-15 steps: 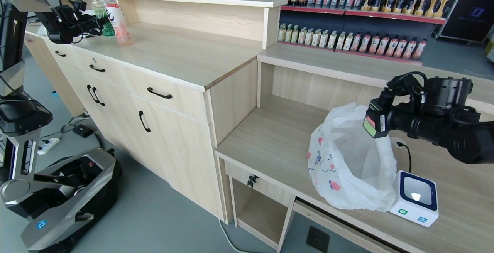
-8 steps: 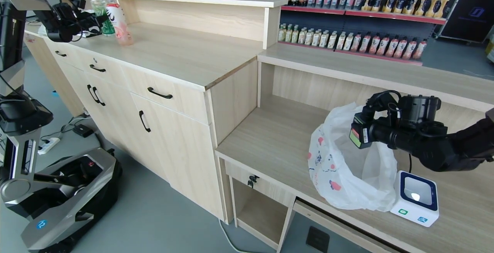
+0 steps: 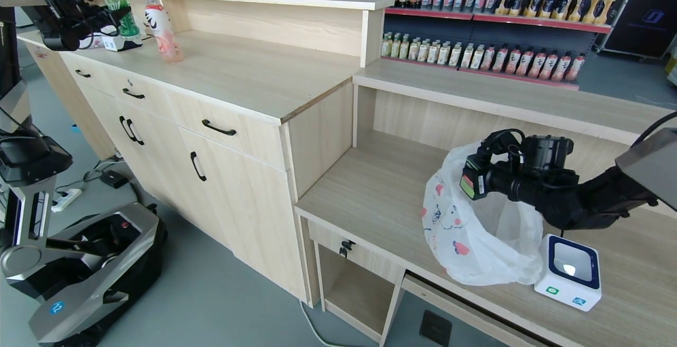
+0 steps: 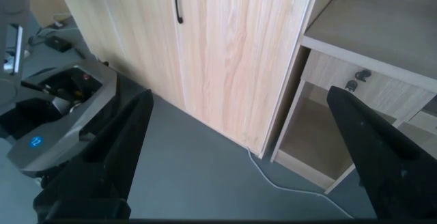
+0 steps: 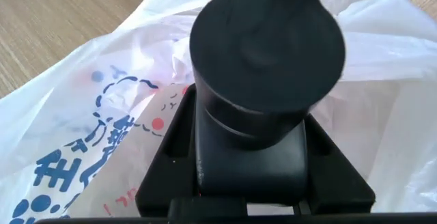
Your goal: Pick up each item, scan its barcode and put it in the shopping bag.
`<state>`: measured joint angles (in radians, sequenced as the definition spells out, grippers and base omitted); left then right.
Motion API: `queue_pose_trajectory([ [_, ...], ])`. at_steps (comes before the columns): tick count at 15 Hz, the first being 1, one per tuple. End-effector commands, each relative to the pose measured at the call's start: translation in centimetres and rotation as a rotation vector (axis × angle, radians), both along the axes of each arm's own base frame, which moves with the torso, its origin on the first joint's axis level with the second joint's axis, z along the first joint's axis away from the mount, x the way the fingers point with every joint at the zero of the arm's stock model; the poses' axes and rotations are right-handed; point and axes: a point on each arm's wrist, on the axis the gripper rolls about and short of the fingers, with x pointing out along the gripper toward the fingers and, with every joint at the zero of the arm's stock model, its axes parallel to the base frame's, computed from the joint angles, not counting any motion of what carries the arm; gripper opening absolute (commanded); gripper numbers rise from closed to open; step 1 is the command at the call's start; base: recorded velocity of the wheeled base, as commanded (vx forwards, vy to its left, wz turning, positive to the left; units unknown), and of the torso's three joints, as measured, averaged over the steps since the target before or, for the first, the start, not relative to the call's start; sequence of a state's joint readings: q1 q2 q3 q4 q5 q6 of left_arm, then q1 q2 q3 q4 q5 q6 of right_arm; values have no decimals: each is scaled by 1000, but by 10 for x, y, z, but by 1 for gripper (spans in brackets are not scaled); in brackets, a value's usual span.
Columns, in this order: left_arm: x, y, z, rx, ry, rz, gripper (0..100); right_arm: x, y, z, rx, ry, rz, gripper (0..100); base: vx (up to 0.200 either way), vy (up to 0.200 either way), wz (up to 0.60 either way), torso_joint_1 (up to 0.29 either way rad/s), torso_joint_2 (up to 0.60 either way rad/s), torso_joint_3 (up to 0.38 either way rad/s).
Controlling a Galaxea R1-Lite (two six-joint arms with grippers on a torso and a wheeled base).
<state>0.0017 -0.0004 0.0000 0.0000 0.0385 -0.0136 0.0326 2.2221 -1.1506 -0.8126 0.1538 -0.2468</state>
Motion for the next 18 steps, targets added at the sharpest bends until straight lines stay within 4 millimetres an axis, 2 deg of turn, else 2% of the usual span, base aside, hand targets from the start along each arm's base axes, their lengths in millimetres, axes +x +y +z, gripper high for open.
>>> queue_pose_trajectory([
  [1,0,0,0,0,0,0,100,10,2,-22,-5,29,5,0,0,0,0,0,0,0],
  [3,0,0,0,0,0,0,100,11,2,-31,-6,44,7,0,0,0,0,0,0,0],
  [10,0,0,0,0,0,0,100,16,6,-44,9,34,55,0,0,0,0,0,0,0],
  [14,0,0,0,0,0,0,100,20,6,-63,9,43,58,0,0,0,0,0,0,0],
  [18,0,0,0,0,0,0,100,22,9,-65,9,32,63,0,0,0,0,0,0,0],
])
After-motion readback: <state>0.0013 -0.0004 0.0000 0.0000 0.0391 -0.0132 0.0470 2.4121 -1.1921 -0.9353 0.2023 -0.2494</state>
